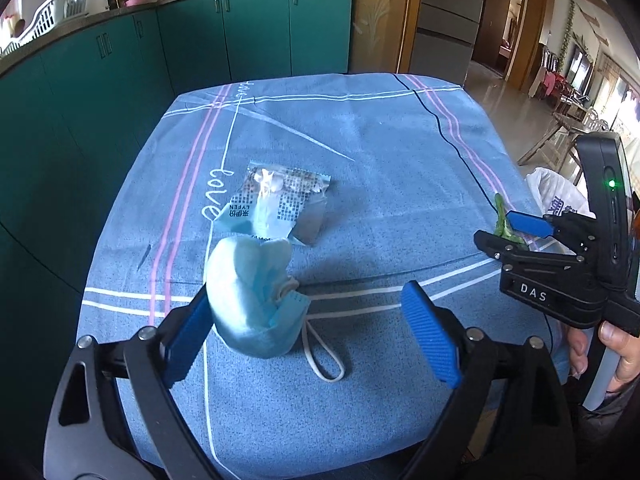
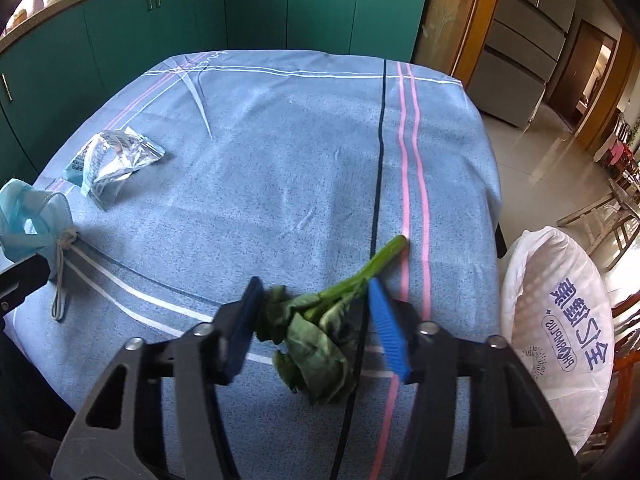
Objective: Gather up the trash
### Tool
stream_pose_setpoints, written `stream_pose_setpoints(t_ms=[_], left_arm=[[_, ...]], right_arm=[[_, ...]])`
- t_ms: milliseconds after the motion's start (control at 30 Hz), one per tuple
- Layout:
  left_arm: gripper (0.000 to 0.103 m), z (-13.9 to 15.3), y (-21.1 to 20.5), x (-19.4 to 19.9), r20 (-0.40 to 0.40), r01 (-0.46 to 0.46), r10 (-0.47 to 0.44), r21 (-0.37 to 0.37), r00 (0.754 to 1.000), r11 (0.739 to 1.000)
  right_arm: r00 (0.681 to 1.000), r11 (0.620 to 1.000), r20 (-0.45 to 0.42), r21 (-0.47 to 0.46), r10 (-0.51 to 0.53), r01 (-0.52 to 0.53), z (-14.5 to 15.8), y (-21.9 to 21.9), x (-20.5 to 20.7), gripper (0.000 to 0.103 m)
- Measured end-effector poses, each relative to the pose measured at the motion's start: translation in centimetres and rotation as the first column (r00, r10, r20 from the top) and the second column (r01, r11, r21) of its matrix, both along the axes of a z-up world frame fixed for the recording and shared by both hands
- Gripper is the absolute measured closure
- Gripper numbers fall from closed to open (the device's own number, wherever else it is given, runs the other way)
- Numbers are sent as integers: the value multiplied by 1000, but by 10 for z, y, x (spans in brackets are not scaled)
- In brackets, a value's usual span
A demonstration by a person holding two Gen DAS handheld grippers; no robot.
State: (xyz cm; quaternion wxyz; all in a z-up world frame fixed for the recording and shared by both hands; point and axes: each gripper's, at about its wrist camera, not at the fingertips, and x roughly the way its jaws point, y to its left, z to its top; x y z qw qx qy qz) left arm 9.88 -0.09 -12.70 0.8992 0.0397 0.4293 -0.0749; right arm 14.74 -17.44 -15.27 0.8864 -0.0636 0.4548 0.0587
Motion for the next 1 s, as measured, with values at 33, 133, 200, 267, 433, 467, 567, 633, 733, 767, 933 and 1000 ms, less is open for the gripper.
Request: stream_pose_setpoints(t_ms=[33, 133, 200, 267, 433, 467, 567, 633, 733, 767, 933, 1000], left_arm=[[12, 0, 0, 0, 3, -2, 2, 3, 1000, 1000], [12, 0, -2, 1, 6, -6, 6, 4, 1000, 1000], [12, -1, -3, 1, 6, -5, 5, 7, 1000, 1000], [12, -1, -4, 0, 8, -4, 4, 9, 1000, 1000], [10, -1, -7, -1, 11, 10, -10, 9, 1000, 1000], [10, -2, -8, -1, 11, 13, -13, 10, 1000, 1000], [9, -4, -9, -1, 8, 15, -15, 11, 1000, 1000], [9, -4, -8, -2, 11, 14, -14, 3, 1000, 1000], [9, -4, -7, -1, 16, 13, -13, -9, 1000, 1000], [9, -4, -7, -1, 18, 13, -13, -13, 1000, 1000], [9, -2, -7, -1, 26, 16, -15, -28, 1000, 999], [9, -2, -7, -1, 25, 13, -12, -30, 1000, 999]], right_arm=[[1000, 1000, 2, -1, -2, 2, 0, -1, 0, 57], [1000, 1000, 12, 7, -6, 6, 2, -4, -2, 61], [1000, 1000, 20, 13, -11, 11, 4, -6, -3, 66], [1000, 1000, 25, 26, -16, 15, 7, -10, -5, 72], [999, 999, 35, 44, -32, 30, 15, -20, -8, 77], [999, 999, 29, 45, -32, 30, 15, -21, -8, 77], [999, 998, 18, 45, -41, 40, 10, -22, -6, 59], [999, 998, 9, 41, -41, 40, 5, -20, -5, 53], [999, 997, -3, 61, -43, 43, -1, -20, -3, 53], [999, 997, -4, 66, -42, 42, -1, -20, -4, 53], [1000, 994, -5, 105, -13, 13, 1, -22, -9, 76], [1000, 995, 9, 102, -14, 13, 4, -24, -13, 77]])
